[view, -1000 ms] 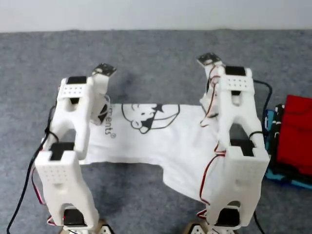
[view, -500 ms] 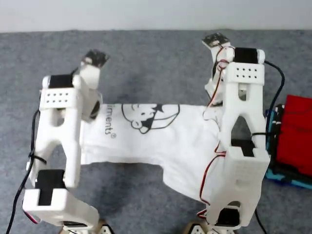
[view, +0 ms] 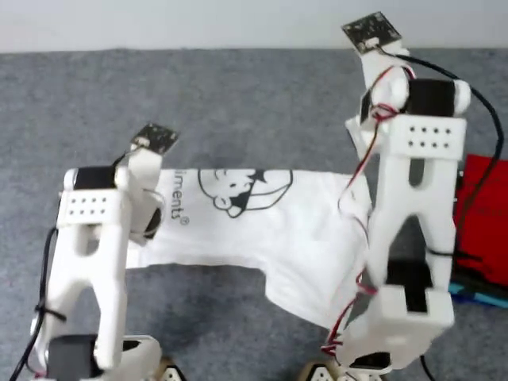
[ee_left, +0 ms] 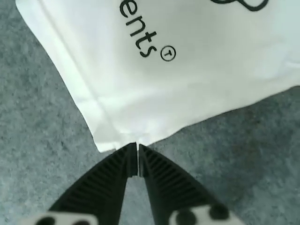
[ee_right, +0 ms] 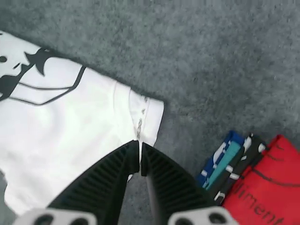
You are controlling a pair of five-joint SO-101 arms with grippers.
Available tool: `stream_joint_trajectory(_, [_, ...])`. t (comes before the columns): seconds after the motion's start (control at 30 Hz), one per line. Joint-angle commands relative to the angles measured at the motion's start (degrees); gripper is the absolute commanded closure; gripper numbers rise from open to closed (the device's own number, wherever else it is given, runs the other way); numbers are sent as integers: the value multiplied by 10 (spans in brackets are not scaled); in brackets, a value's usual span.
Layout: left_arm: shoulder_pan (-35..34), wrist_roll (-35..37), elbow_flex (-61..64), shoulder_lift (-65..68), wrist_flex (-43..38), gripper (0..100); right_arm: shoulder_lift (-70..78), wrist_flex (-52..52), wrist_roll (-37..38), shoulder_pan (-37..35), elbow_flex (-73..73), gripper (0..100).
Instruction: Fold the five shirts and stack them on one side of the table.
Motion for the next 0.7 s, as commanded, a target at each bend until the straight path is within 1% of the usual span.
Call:
stream_joint_trajectory(0.0, [1,-6,29,-54,4,987,-118,23,-4,-2,90,988])
stream_joint_trajectory(0.13, [1,-6,65,-62,-31,987,-218,22,-4,0,207,988])
stream_joint_trajectory(0.3, [3,-6,98,-62,-74,987,-303,22,-4,0,311,988])
stream_joint_trajectory(0.43, [1,-6,121,-62,-106,987,-350,21,-5,0,367,988])
stream_joint_trajectory(0.6, [2,-5,111,-56,-131,986,-389,21,-5,0,402,988])
stream_joint_trajectory(0.67, [1,-5,102,-29,-136,986,-397,21,-5,1,410,988])
